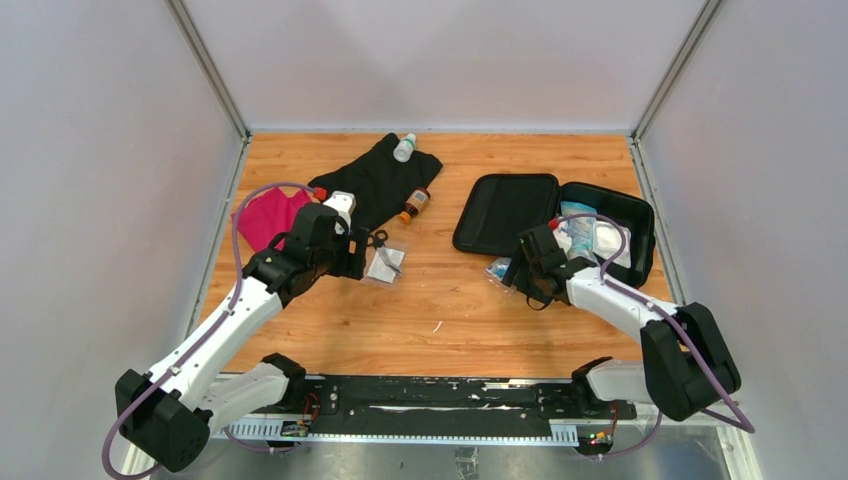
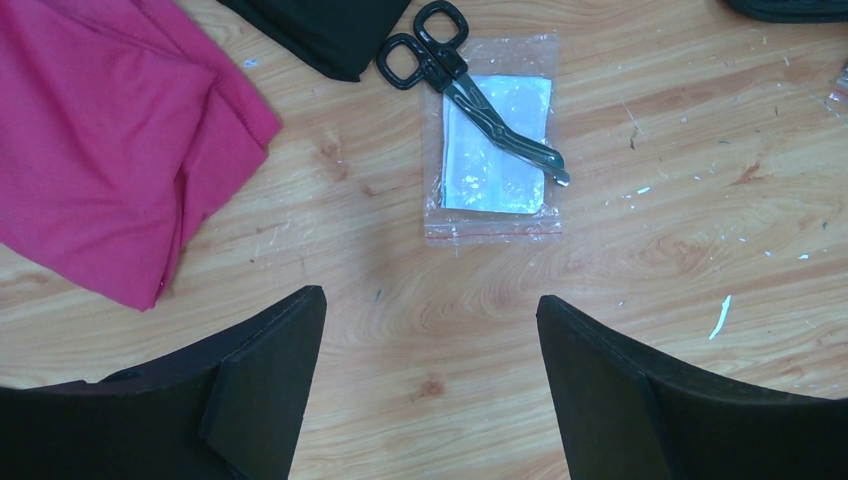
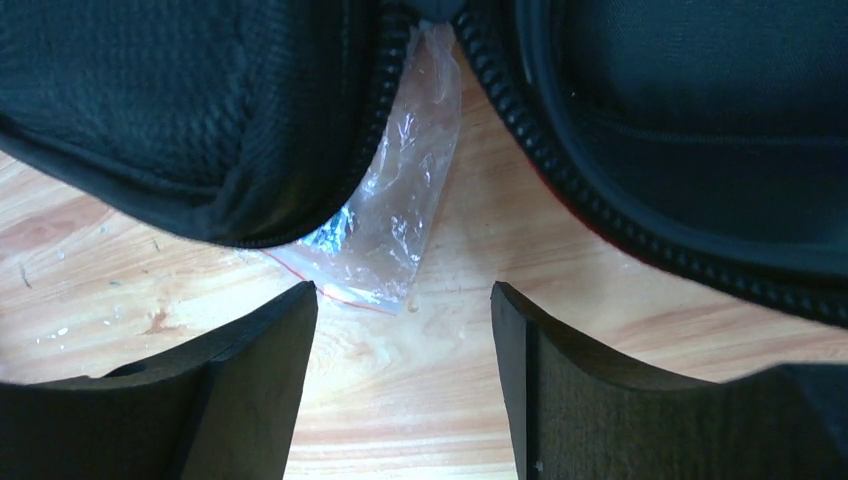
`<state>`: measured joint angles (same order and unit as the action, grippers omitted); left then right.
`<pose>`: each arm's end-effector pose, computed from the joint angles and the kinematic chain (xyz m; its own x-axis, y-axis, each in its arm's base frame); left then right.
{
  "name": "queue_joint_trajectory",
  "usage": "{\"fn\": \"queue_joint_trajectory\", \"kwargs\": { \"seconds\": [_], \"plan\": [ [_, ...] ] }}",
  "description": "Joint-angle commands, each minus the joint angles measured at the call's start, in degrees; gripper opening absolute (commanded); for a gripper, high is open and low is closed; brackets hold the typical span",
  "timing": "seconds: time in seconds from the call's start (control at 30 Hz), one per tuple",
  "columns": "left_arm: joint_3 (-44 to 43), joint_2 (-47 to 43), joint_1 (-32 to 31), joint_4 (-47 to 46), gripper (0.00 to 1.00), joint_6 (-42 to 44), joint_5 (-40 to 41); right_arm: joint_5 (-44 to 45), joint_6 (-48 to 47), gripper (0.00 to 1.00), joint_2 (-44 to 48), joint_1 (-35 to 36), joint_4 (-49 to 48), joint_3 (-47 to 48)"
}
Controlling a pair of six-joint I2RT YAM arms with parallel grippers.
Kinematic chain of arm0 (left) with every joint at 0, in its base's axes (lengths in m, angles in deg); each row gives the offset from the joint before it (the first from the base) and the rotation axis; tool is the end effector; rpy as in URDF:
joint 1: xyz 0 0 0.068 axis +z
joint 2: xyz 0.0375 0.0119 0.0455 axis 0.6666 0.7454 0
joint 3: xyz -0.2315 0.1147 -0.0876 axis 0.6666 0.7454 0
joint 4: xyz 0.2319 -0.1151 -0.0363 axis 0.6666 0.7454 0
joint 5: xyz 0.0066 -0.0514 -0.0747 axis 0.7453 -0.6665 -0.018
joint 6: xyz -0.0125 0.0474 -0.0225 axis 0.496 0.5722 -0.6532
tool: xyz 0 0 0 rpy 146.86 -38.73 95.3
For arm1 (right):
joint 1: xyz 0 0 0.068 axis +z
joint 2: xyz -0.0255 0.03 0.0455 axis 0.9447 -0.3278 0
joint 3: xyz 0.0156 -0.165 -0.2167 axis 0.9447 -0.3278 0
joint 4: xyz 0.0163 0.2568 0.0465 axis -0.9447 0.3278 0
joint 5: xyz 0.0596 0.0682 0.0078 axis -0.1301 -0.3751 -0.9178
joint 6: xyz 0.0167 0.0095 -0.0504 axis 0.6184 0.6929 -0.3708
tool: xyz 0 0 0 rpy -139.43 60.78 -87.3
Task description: Organize the medicine kit
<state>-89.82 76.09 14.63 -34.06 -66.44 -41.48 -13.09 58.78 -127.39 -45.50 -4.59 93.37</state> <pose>0.1853 -0.0898 0.2833 -0.6723 0.1121 -0.7317 0.2298 0.9712 -0.0624 0.2161 0.0971 0.1776 -0.7441 0.4565 -0.4878 0.2953 0.8797 0.3728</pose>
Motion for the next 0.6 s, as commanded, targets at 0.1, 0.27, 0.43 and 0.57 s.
{"fn": "queue_joint_trajectory", "kwargs": {
  "seconds": [0.1, 0.27, 0.43, 0.57],
  "plan": [
    [0.44, 0.3, 0.11, -0.37, 0.83, 1.79, -0.39, 1.07, 1.28, 0.67, -5.27, 0.84, -4.3, 0.52],
    [0.41, 0.02, 0.2, -0.26, 0.83, 1.88, 0.55, 1.48, 1.01, 0.62, -8.78, 0.82, -4.6, 1.88],
    [0.5, 0.09, 0.2, -0.31, 0.83, 1.8, 0.54, 1.56, 0.61, 0.45, -9.77, 0.83, -5.15, 1.66],
    [0.5, 0.18, 0.2, -0.38, 0.83, 1.88, 0.45, 2.34, -0.3, 0.33, -9.46, 0.83, -5.28, 0.83]
  ]
}}
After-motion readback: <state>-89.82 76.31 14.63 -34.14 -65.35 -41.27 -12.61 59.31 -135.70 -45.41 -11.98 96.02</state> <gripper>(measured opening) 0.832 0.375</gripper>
